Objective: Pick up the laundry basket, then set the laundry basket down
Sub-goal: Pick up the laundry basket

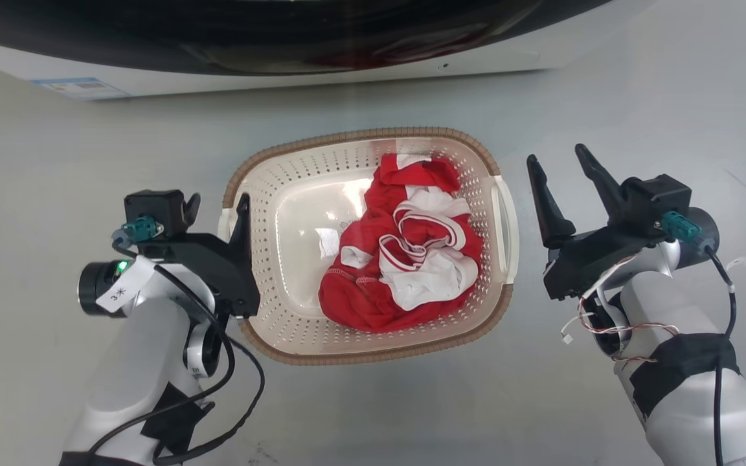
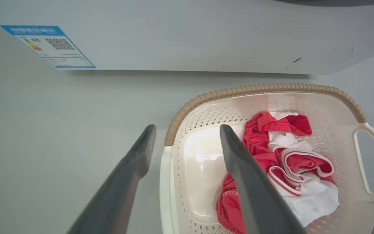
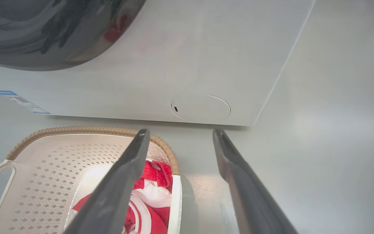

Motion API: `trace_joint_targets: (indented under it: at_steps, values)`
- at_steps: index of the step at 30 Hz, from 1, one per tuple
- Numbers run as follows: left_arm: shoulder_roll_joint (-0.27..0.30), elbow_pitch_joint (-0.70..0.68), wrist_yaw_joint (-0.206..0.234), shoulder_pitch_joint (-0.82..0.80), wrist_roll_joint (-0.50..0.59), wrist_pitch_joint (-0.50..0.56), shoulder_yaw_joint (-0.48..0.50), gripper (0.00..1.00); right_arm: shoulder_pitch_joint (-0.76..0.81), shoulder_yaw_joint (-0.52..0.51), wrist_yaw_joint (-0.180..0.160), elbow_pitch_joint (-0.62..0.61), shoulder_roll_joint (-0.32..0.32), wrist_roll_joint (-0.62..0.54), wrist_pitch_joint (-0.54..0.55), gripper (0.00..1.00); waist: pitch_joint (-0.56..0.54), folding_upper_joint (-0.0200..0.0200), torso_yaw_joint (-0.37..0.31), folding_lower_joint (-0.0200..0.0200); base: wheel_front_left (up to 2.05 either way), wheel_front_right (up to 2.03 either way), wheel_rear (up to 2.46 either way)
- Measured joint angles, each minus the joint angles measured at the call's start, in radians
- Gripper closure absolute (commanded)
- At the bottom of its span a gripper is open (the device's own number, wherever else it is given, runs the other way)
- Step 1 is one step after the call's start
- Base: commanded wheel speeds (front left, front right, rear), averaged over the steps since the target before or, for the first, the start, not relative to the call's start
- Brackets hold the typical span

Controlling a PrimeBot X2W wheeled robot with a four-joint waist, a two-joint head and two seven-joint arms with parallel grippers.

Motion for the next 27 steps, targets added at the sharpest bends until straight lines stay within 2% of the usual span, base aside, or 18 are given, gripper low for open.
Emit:
trace_joint_targets:
  at_steps: [11, 27]
  values:
    - [-0.005, 0.142, -0.026, -0.030, -0.015, 0.009, 0.001, 0.00, -0.054, 0.025, 0.003, 0.119, 0.023, 0.003, 0.000, 0.00, 0.070, -0.0001, -0.009, -0.0001, 0.00, 0.00, 0.00]
    - [-0.022, 0.272, -0.053, -0.128, -0.016, -0.011, -0.001, 0.00, -0.123, 0.064, 0.010, 0.250, 0.038, 0.020, 0.000, 0.00, 0.175, -0.0001, -0.001, -0.0001, 0.00, 0.00, 0.00]
